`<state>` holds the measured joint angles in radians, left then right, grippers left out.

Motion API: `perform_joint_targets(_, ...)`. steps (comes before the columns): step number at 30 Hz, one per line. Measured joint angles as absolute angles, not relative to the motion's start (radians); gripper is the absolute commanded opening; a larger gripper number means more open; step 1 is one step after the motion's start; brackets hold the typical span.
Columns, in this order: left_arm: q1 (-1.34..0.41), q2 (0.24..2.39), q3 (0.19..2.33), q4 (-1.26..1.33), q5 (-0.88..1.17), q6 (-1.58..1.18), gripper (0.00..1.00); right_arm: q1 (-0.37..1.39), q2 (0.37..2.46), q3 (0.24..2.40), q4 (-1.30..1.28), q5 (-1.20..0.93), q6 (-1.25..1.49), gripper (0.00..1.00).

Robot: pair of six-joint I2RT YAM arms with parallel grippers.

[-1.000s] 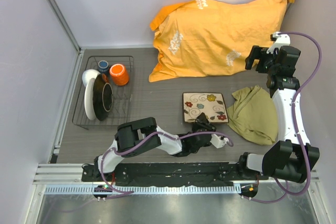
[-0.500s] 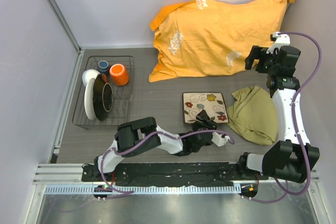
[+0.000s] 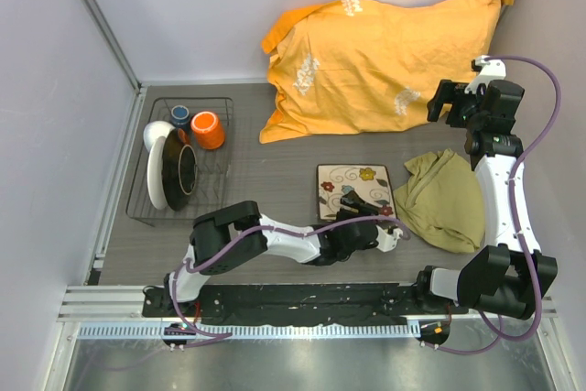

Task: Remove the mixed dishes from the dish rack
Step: Place the plate at the center of the board.

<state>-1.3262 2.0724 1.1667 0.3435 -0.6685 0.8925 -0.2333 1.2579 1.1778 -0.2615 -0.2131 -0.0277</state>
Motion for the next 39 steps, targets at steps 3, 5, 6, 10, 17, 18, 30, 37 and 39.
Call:
perform_joint_targets(3,-1.326,2.063,1.195,0.287,-0.654,0.853,0.67,-0.233,1.258,1.178,-0.262,-0.213,-0.028,1.00)
perform_joint_targets(5,-1.326,2.063,1.208,0.253,-0.645,0.835,0.67,-0.233,1.258,1.178,-0.262,-0.214,-0.028,1.00)
perform_joint_targets(6,-1.326,2.063,1.212,0.237,-0.640,0.823,0.67,-0.233,1.258,1.178,-0.262,-0.215,-0.028,1.00)
perform_joint_targets(10,-1.326,2.063,1.215,0.188,-0.624,0.796,0.68,-0.233,1.258,1.178,-0.262,-0.219,-0.028,1.00)
perform_joint_targets(17,-1.326,2.062,1.223,0.146,-0.615,0.766,0.70,-0.233,1.258,1.178,-0.262,-0.224,-0.028,1.00)
perform_joint_targets(18,-1.326,2.061,1.224,0.141,-0.612,0.762,0.71,-0.233,1.258,1.178,-0.262,-0.224,-0.028,1.00)
perform_joint_targets(30,-1.326,2.048,1.284,-0.026,-0.534,0.670,0.76,-0.233,1.258,1.178,-0.262,-0.224,-0.028,1.00)
perform_joint_targets(37,-1.326,2.044,1.321,-0.117,-0.495,0.628,0.78,-0.233,1.258,1.178,-0.262,-0.227,-0.028,1.00)
perform_joint_targets(39,-1.326,2.041,1.326,-0.138,-0.484,0.616,0.78,-0.233,1.258,1.178,-0.262,-0.229,-0.028,1.00)
